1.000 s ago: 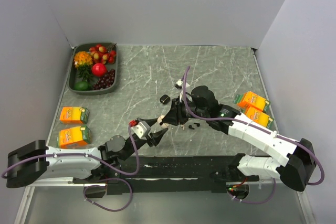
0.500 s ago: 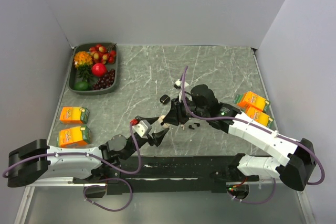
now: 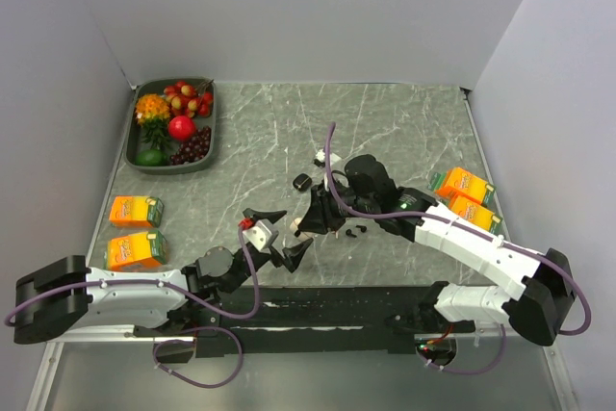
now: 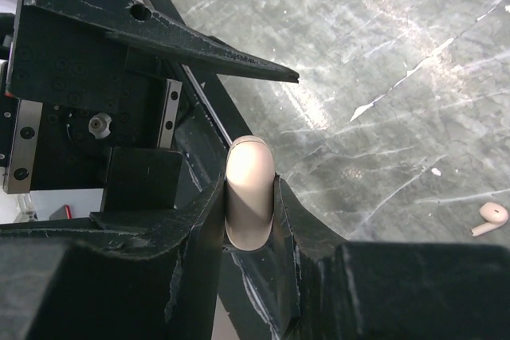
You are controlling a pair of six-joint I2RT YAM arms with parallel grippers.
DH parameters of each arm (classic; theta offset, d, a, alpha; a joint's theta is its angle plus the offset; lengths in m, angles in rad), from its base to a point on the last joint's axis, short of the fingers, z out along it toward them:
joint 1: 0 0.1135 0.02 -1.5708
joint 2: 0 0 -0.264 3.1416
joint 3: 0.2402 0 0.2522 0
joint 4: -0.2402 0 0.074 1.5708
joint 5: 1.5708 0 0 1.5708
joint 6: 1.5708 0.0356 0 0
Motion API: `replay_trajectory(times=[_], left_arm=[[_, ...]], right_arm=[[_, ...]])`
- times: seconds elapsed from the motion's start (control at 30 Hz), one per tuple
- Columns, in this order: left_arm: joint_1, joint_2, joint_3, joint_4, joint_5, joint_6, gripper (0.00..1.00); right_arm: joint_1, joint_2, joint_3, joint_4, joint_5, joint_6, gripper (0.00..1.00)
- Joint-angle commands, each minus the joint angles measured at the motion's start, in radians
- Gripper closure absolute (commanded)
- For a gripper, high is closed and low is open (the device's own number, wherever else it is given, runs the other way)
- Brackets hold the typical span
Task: Insert the wireless bluetooth earbuds into the charging case
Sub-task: Pick up the charging case at the center of the board.
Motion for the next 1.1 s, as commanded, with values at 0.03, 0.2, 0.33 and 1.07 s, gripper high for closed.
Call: replay_trajectory(times=[0.03,0.2,0.33,1.07], left_arm=[[0.002,0.003,0.019,0.022,0.035,0.007,0.1],[0.002,0.012,0.021,0.01,0.066,0.009,0.31],[0.004,0.021,0.034,-0.014,0.069,0.042,0.74],[0.002,0.018,0.053,-0.031,0.02,-0.019,0.99]], right_arm=[[0.005,0.003,0.055,-0.01,-0.029,-0.013,1.0],[0.006,0.001,0.059,-0.025,-0.034,-0.019,1.0],[0.006,0.001,0.064,-0.03,-0.043,-0.021,1.0],[0.006,-0.07,0.071,-0.061,0.124,0.01,0.48]])
